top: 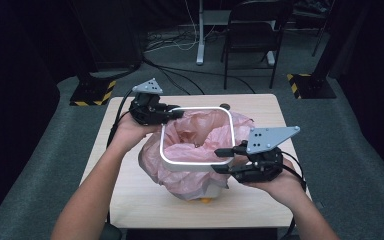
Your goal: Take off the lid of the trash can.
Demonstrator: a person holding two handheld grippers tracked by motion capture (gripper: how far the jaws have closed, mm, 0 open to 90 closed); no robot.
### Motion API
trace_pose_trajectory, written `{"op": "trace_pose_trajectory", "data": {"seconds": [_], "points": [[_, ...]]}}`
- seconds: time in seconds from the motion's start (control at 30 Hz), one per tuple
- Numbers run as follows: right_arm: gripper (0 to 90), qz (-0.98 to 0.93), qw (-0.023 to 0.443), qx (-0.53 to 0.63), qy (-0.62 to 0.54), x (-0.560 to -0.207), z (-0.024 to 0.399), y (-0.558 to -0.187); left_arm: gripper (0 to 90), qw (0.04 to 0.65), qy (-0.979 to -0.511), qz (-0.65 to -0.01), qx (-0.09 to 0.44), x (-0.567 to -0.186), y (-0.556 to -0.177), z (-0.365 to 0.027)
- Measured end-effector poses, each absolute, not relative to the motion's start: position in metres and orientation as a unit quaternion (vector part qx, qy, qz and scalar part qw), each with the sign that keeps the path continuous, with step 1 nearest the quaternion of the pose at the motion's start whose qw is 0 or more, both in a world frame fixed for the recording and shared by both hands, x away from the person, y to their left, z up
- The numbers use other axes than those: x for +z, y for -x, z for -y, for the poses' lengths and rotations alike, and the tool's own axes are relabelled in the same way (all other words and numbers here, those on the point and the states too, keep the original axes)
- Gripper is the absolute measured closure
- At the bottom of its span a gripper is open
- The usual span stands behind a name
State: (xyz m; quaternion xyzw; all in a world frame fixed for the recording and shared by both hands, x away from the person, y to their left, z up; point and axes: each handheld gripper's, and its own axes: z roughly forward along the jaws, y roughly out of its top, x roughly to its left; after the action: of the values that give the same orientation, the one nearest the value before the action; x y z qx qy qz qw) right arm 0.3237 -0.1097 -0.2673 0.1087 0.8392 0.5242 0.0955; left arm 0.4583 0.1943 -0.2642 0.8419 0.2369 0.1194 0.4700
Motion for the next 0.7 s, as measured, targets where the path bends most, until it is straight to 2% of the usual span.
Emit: {"op": "trace_pose_trajectory", "data": {"seconds": [0.7], "points": [[70.5,-0.873,0.073,0.478,-0.062,-0.272,0.085,-0.332,75.2,0.469,-0.843,-0.231,0.126,-0.264,-0.458,-0.193]]}}
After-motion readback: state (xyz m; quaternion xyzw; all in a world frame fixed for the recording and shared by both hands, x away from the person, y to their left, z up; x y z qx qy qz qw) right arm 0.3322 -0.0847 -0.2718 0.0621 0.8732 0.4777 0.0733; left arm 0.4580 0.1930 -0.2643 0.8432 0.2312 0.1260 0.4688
